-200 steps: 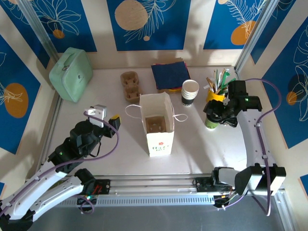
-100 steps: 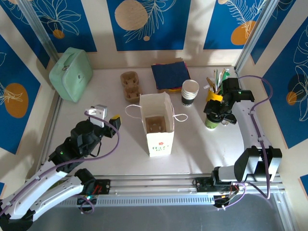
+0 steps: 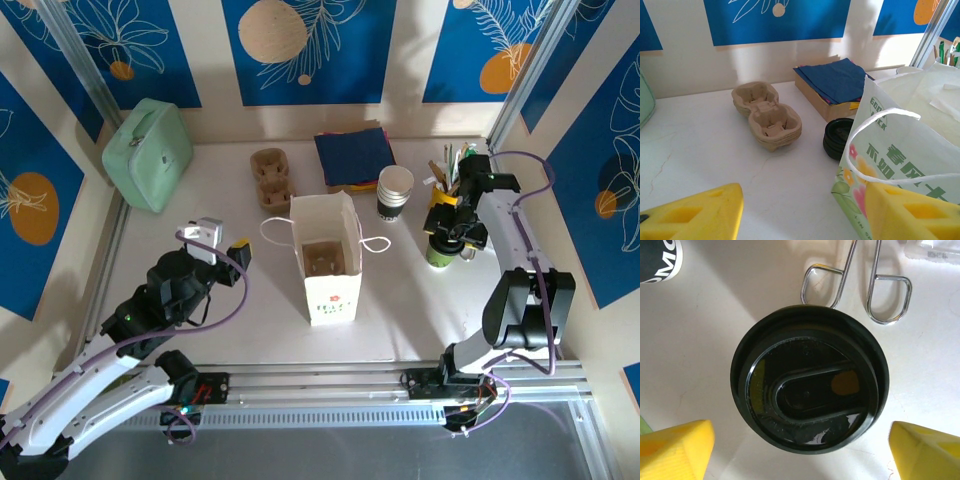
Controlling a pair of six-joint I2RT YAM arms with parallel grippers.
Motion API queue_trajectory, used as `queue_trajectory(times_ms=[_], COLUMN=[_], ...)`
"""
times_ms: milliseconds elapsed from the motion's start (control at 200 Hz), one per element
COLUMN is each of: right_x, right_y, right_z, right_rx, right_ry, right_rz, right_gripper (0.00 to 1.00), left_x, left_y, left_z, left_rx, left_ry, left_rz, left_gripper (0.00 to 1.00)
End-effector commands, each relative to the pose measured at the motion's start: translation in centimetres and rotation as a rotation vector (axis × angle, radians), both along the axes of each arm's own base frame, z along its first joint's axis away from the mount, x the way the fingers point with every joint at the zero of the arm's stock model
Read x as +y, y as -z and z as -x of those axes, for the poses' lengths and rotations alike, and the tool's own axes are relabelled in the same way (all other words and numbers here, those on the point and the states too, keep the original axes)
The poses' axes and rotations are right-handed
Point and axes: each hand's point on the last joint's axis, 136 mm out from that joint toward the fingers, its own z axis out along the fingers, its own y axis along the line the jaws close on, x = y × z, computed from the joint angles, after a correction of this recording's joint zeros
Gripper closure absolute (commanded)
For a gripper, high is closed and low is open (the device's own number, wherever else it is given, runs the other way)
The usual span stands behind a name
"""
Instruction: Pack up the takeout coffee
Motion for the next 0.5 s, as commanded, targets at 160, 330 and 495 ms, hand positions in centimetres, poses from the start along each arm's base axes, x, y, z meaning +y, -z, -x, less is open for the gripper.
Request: queue_trajectory(times_ms=[160, 330, 495], right_x=[-0.1, -0.5, -0.5], right_y=[0.1, 0.5, 0.8], right_z=[-0.9, -1.1, -1.2], right_rx=[0.012, 0.026, 0.034], right_ry=[-0.003, -0.001, 0.003], right_rz=[-0.014, -0.007, -0.012], right_gripper=[0.15, 0.16, 0.16], left_x=[0.1, 0.2, 0.2], left_y=[-0.8, -0.8, -0.7], left_z=[0.1, 0.1, 0.2], left_rx=[-0.036, -0.035, -0.033], left_ry=[0.006, 0.003, 0.002], left_rz=[0.003, -0.001, -0.002], left_gripper=[0.35, 0.35, 0.35])
